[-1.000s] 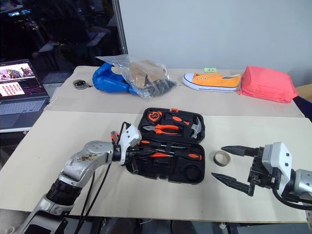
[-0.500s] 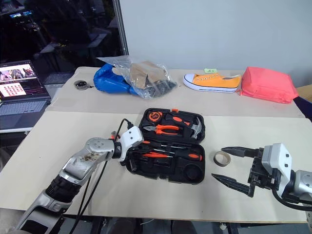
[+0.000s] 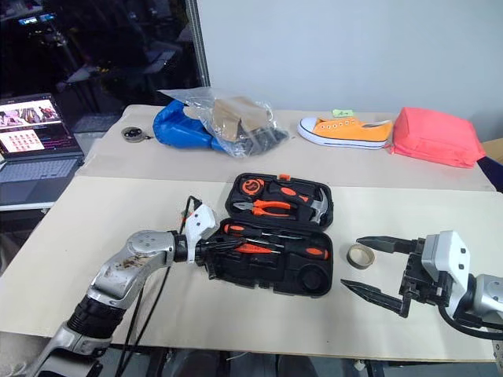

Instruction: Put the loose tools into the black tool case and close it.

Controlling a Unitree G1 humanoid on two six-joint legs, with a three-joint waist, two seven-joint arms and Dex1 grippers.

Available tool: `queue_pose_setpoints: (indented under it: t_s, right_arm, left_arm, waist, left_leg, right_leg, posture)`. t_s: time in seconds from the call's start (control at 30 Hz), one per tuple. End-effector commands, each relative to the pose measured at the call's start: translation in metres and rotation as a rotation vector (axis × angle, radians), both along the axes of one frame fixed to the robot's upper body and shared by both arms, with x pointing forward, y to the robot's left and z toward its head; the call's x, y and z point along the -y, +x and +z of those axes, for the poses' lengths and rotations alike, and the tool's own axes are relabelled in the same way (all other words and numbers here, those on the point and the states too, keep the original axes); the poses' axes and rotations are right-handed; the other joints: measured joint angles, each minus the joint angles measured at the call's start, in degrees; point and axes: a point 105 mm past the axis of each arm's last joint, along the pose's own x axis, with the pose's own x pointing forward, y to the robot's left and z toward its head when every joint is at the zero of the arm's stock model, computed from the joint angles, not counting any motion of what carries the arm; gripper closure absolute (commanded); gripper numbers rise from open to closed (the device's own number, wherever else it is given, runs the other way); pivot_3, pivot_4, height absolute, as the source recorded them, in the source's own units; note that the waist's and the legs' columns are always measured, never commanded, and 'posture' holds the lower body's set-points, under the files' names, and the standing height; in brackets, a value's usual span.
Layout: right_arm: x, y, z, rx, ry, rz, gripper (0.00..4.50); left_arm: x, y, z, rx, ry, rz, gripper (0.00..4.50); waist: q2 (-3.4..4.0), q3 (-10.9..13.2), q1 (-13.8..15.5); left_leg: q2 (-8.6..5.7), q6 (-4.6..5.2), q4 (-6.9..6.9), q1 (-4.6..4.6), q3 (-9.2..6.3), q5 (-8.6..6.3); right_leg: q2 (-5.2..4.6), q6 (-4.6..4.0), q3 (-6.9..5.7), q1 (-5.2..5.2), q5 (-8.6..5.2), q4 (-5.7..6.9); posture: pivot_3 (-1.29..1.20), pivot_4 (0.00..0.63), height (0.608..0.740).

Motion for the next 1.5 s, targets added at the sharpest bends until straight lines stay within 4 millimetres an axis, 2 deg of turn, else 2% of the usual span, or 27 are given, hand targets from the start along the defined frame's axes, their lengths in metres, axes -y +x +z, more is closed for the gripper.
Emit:
queue_pose_setpoints:
  t_s: [0.03, 0.23, 0.37, 0.53, 0.8, 0.97, 1.03, 1.1, 1.17, 1.3, 1.37, 1.5]
  right_arm:
    - [-0.005, 0.0, 0.008, 0.044, 0.0, 0.018, 0.0]
    - [-0.006, -0.001, 0.008, 0.044, -0.002, 0.014, 0.0]
    - [-0.005, -0.002, 0.008, 0.042, -0.005, 0.009, 0.0]
    - [-0.005, -0.003, 0.008, 0.04, -0.005, 0.009, 0.0]
    - [-0.007, -0.001, 0.007, 0.033, -0.004, 0.023, 0.0]
    - [-0.006, -0.001, 0.007, 0.025, -0.006, 0.035, 0.0]
    - [-0.007, -0.001, 0.009, 0.025, -0.008, 0.041, 0.0]
    - [-0.007, 0.0, 0.012, 0.031, -0.004, 0.047, 0.0]
    - [-0.009, -0.001, 0.016, 0.038, -0.002, 0.055, 0.0]
    - [-0.014, -0.003, 0.027, 0.053, 0.028, 0.071, 0.0]
    - [-0.017, -0.002, 0.032, 0.062, 0.033, 0.074, 0.0]
    - [-0.032, -0.005, 0.04, 0.068, 0.071, 0.13, 0.0]
  left_arm:
    - [0.01, -0.002, 0.01, 0.002, -0.004, -0.035, 4.48]
    - [0.01, -0.002, -0.018, -0.056, 0.125, -0.015, 4.48]
    - [-0.001, -0.002, -0.038, -0.08, 0.224, 0.027, 4.48]
    - [-0.011, 0.001, -0.043, -0.085, 0.258, 0.07, 4.48]
    - [-0.027, -0.01, -0.056, -0.074, 0.349, 0.046, 4.48]
    - [-0.026, -0.012, -0.057, -0.045, 0.364, 0.029, 4.48]
    - [-0.022, -0.009, -0.043, 0.001, 0.291, 0.031, 4.48]
    - [-0.014, -0.005, -0.005, 0.038, 0.079, 0.059, 4.48]
    - [-0.013, -0.007, 0.024, 0.046, -0.057, 0.056, 4.48]
    - [-0.015, -0.014, 0.056, 0.012, -0.18, 0.044, 4.48]
    - [-0.025, -0.011, 0.067, 0.004, -0.221, 0.107, 4.48]
    - [-0.076, 0.006, 0.085, 0.0, -0.212, 0.44, 4.48]
  waist:
    - [0.02, -0.01, 0.02]
    - [-0.01, 0.01, -0.01]
    - [-0.02, 0.01, -0.05]
    - [-0.06, 0.03, -0.02]
    - [-0.01, -0.01, -0.09]
    - [0.04, -0.05, 0.12]
    - [0.04, -0.05, 0.13]
    - [0.04, -0.05, 0.06]
    - [0.1, -0.01, 0.08]
    - [-0.13, 0.13, 0.09]
    - [-0.12, 0.13, 0.05]
    - [-0.19, 0.18, -0.31]
  left_leg:
    - [-0.02, 0.0, -0.02, 0.0, 0.0, 0.0]
    - [-0.06, 0.0, -0.12, -0.02, -0.01, 0.0]
    - [-0.04, 0.0, -0.12, 0.02, -0.02, 0.0]
    - [-0.02, 0.0, -0.11, 0.13, -0.03, 0.0]
    - [0.0, 0.0, -0.14, 0.16, -0.05, 0.0]
    - [0.01, 0.0, -0.11, 0.2, -0.03, 0.0]
    - [0.01, 0.0, -0.1, 0.22, -0.02, 0.0]
    - [0.02, 0.0, -0.1, 0.21, -0.02, 0.0]
    - [0.05, 0.0, -0.1, 0.13, -0.05, 0.0]
    - [0.1, 0.0, -0.1, -0.1, -0.08, 0.0]
    - [0.07, 0.0, -0.15, -0.1, -0.09, 0.0]
    - [0.02, -0.01, -0.21, -0.11, -0.31, -0.01]
  right_leg:
    - [-0.01, 0.0, 0.02, 0.0, 0.0, -0.03]
    - [0.0, -0.01, 0.02, 0.0, 0.0, -0.11]
    - [0.02, -0.01, 0.02, 0.01, 0.0, -0.1]
    - [0.0, -0.01, 0.04, 0.1, 0.0, -0.08]
    - [0.01, -0.02, 0.07, 0.1, 0.0, -0.07]
    - [-0.07, -0.02, 0.08, 0.16, 0.0, -0.07]
    - [-0.08, -0.02, 0.08, 0.18, 0.0, -0.06]
    - [-0.08, -0.02, 0.09, 0.17, 0.0, -0.06]
    - [-0.1, -0.01, 0.12, 0.09, 0.0, -0.06]
    - [0.06, -0.04, -0.03, -0.13, 0.0, -0.03]
    - [0.02, -0.04, 0.0, -0.14, 0.0, -0.05]
    - [0.0, -0.04, 0.02, -0.16, 0.01, -0.09]
  posture:
    - [0.0, 0.15, 0.74]
    - [0.0, 0.15, 0.74]
    - [0.0, 0.15, 0.74]
    - [0.0, 0.15, 0.74]
    - [0.0, 0.15, 0.74]
    - [0.0, 0.15, 0.74]
    - [0.0, 0.15, 0.74]
    - [0.0, 0.15, 0.74]
    - [0.0, 0.15, 0.74]
    - [0.0, 0.15, 0.74]
    - [0.0, 0.15, 0.74]
    - [0.0, 0.15, 0.74]
